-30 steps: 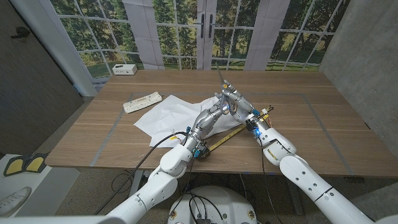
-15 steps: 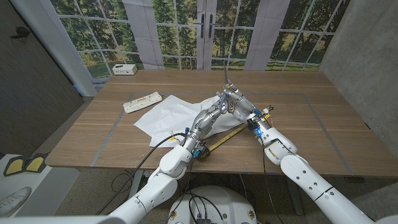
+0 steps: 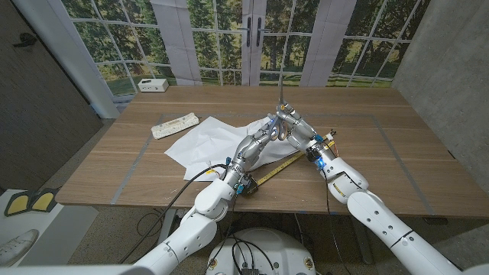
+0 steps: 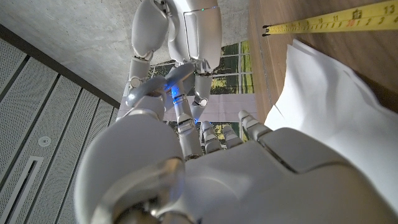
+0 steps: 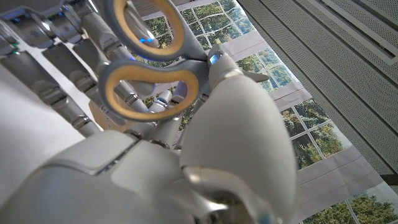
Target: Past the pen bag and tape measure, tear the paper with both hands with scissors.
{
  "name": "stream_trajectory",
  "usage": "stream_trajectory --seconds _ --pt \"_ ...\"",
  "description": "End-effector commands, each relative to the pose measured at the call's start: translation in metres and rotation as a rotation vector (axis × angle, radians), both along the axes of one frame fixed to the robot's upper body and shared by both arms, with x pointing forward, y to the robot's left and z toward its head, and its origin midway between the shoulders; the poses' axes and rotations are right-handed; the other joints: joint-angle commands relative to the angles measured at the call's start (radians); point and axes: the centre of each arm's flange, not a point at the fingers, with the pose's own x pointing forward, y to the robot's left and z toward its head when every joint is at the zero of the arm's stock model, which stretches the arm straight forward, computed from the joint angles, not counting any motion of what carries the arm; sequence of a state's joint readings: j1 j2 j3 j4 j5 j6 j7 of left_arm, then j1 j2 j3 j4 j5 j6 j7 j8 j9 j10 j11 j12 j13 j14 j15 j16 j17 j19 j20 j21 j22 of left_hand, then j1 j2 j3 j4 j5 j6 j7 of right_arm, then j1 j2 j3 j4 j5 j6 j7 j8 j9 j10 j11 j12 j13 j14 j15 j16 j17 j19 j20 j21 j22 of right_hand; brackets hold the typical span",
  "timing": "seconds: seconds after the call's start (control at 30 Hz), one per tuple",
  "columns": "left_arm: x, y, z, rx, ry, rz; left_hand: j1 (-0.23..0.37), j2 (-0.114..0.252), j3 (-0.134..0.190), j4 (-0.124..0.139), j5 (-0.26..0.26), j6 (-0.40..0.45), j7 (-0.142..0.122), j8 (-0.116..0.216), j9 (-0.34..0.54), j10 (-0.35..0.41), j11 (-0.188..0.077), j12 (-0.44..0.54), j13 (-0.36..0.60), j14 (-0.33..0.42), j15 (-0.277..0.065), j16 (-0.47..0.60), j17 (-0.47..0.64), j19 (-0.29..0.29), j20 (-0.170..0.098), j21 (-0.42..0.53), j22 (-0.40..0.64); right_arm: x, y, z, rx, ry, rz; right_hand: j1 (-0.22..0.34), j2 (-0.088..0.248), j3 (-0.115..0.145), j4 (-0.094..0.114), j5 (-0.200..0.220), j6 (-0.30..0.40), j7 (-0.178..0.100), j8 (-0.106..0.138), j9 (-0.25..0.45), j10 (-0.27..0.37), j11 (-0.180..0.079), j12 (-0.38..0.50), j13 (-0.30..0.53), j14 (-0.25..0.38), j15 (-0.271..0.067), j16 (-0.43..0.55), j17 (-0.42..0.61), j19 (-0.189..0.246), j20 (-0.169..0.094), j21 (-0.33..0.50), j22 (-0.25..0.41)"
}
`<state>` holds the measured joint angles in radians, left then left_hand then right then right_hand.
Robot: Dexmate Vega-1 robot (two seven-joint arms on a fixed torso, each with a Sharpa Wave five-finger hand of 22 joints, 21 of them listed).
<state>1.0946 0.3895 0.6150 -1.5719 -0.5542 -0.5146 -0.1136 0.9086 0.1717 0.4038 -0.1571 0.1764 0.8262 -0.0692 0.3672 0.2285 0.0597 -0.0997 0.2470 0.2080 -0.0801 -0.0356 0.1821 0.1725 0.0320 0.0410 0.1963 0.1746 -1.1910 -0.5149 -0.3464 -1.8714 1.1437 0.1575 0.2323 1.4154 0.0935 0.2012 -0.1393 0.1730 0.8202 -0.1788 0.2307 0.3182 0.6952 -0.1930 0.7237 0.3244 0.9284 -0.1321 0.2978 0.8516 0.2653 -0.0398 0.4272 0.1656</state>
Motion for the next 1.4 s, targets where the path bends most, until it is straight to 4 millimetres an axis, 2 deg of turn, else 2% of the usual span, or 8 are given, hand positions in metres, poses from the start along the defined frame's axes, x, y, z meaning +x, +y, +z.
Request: stream_trajectory --seconds 0.03,0.13,0.3,0.43,0.63,0.9,1.27,1.4 --pt "-0.003 0.002 0.002 -0.003 -0.011 -0.005 0.012 0.000 0.006 0.002 0.004 0.006 -0.007 0.028 0.206 0.001 0.004 -0.006 0.004 0.006 -0.027 0.002 0.000 0.003 0.004 0.006 0.005 0.000 -0.011 -0.002 -0.022 -0.026 -0.042 0.050 0.086 -0.005 0.022 0.006 -0.028 -0.003 -0.016 0.001 0.012 -0.005 -0.024 0.007 -0.073 -0.106 -0.027 0.020 0.020 0.012 -0.036 0.003" --pt "-0.003 0.002 0.002 -0.003 -0.011 -0.005 0.013 -0.001 0.006 0.003 0.005 0.004 -0.007 0.034 0.216 0.000 0.004 -0.007 0.004 0.006 -0.026 0.002 0.000 0.003 0.005 0.006 0.005 0.000 -0.014 -0.001 -0.036 -0.034 -0.070 0.048 0.089 -0.004 0.026 0.007 -0.026 -0.007 -0.015 0.001 0.012 -0.007 -0.024 0.012 -0.080 -0.106 -0.023 0.029 0.023 0.012 -0.042 0.004" --pt "-0.004 0.002 0.003 -0.002 -0.012 -0.006 0.015 -0.002 0.006 0.004 0.006 0.001 -0.010 0.044 0.232 0.001 0.003 -0.007 0.004 0.006 -0.026 0.002 0.001 0.003 0.006 0.006 0.005 -0.001 -0.019 -0.001 -0.051 -0.027 -0.096 0.028 0.095 0.015 0.050 0.006 -0.002 -0.019 -0.009 -0.004 0.030 -0.005 -0.039 0.039 -0.252 -0.105 -0.032 0.100 0.025 0.006 -0.095 0.008" --pt "-0.004 0.002 0.002 -0.002 -0.013 -0.006 0.016 -0.003 0.006 0.004 0.006 0.000 -0.012 0.051 0.243 0.001 0.002 -0.008 0.005 0.006 -0.026 0.002 0.001 0.002 0.006 0.005 0.005 -0.002 -0.020 -0.001 -0.057 -0.030 -0.102 0.020 0.087 0.026 0.048 0.005 -0.002 -0.021 -0.010 -0.010 0.042 -0.008 -0.060 0.035 -0.431 -0.106 -0.099 0.096 0.010 0.002 -0.143 0.010" --pt "-0.006 0.003 0.001 0.000 -0.012 -0.006 0.017 -0.003 0.006 0.005 0.007 -0.002 -0.012 0.061 0.258 0.002 0.002 -0.008 0.005 0.006 -0.025 0.002 0.001 0.002 0.007 0.005 0.005 -0.001 -0.023 -0.002 -0.063 -0.027 -0.116 -0.012 0.078 0.027 0.056 0.003 -0.001 -0.022 -0.011 -0.017 0.065 -0.013 -0.077 0.012 -0.558 -0.100 -0.126 0.019 -0.031 -0.010 -0.195 0.011" --pt "-0.007 0.005 0.000 0.001 -0.014 -0.007 0.019 -0.005 0.005 0.005 0.007 -0.005 -0.013 0.072 0.275 0.002 0.003 -0.009 0.005 0.006 -0.025 0.001 0.001 0.002 0.007 0.005 0.005 -0.002 -0.027 -0.003 -0.055 -0.023 -0.138 -0.044 0.059 0.004 0.049 0.011 0.021 -0.020 0.005 -0.030 0.136 -0.013 -0.121 -0.037 -0.550 -0.101 -0.096 -0.058 -0.026 -0.010 -0.218 0.008" --pt "-0.007 0.003 -0.002 -0.002 -0.010 -0.011 0.019 -0.008 0.002 0.006 0.006 -0.011 -0.024 0.086 0.299 0.003 0.003 -0.010 0.006 0.005 -0.023 0.001 0.001 0.001 0.007 0.005 0.005 -0.001 -0.015 -0.012 -0.049 0.025 -0.058 -0.048 0.057 -0.011 0.037 0.016 0.047 -0.024 0.020 -0.042 0.174 -0.017 -0.178 -0.079 -0.544 -0.101 -0.090 -0.099 -0.054 -0.010 -0.233 0.009" --pt "-0.006 0.003 -0.002 -0.005 -0.010 -0.014 -0.009 -0.028 -0.020 0.018 -0.002 -0.046 -0.033 0.080 0.311 -0.002 0.000 -0.013 0.005 0.004 -0.029 0.001 0.002 0.000 0.001 0.004 0.005 -0.001 -0.014 -0.013 -0.066 0.017 -0.046 -0.050 0.058 -0.014 0.036 0.016 0.048 -0.025 0.021 -0.045 0.181 -0.017 -0.188 -0.085 -0.545 -0.101 -0.089 -0.106 -0.060 -0.005 -0.234 0.009"
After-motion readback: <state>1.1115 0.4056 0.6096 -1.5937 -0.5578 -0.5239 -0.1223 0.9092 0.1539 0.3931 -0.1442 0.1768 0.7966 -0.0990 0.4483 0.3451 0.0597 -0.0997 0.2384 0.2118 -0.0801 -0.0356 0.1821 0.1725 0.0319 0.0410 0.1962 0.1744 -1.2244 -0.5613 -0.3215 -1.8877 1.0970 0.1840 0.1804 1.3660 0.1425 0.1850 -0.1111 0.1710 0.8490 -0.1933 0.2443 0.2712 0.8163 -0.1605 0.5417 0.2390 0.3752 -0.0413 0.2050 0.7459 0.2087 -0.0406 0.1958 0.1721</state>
